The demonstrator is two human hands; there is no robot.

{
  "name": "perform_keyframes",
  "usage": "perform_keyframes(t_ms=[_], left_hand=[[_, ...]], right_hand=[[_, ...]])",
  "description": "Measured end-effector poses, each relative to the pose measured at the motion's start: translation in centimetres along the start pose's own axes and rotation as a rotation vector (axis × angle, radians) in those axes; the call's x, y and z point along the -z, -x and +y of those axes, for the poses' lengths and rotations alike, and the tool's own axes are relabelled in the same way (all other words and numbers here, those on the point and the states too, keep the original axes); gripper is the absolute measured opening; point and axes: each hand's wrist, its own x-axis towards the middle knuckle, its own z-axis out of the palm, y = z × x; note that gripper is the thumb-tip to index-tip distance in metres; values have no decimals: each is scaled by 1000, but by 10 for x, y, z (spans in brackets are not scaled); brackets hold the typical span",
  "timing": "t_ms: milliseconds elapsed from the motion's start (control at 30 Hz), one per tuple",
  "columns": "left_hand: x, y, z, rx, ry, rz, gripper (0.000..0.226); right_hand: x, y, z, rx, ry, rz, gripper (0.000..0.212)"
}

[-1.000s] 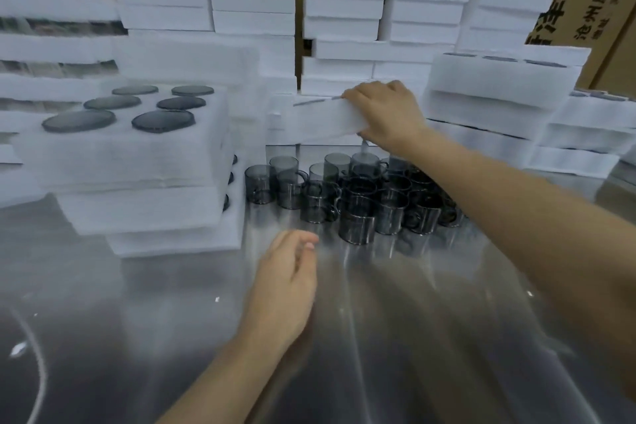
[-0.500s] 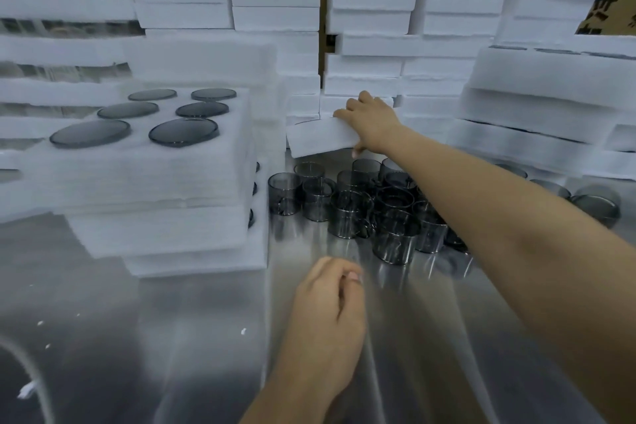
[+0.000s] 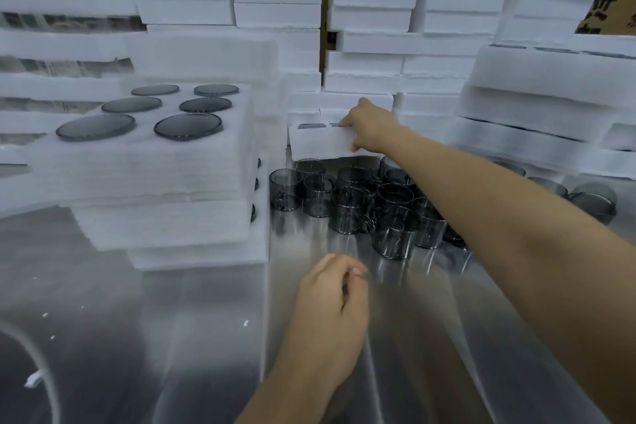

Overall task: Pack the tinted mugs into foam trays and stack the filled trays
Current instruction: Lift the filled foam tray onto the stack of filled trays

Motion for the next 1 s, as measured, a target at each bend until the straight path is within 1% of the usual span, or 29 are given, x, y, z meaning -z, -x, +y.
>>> perform_keyframes(t_ms=[67, 133, 200, 300, 367, 433, 567, 667, 767, 833, 900, 1000], left_hand=[[0, 0, 0, 4, -2, -1, 25], [0, 0, 1, 9, -7, -4, 26], [0, 0, 1, 19, -15, -2, 27], [0, 0, 1, 24, -19, -6, 26], [0, 0, 1, 17, -30, -6, 27], [0, 0, 2, 6, -45, -3, 27], [1, 0, 1, -11, -62, 3, 26], [0, -1, 1, 0, -62, -1, 26], [0, -1, 1, -3, -68, -3, 26], [0, -1, 1, -4, -68, -2, 25], [0, -1, 2, 1, -72, -4, 25], [1, 0, 2, 10, -78, -16, 26]], right_hand=[[-2, 2, -2, -6, 21, 0, 36], [-2, 2, -2, 2, 43, -5, 35], [0, 2, 1, 14, 76, 6, 38], [1, 3, 6, 22, 201, 34, 46], [-3, 4, 7, 26, 289, 45, 47], [-9, 6, 8, 21, 315, 44, 44], [-13, 9, 12, 3, 205, 17, 42], [-11, 15, 21, 0, 63, -13, 54], [-16, 22, 34, -59, 9, 6, 64], [-20, 26, 41, -76, -48, -34, 70], [-22, 27, 45, -54, -103, -80, 78], [-20, 27, 44, -27, -121, -121, 89]])
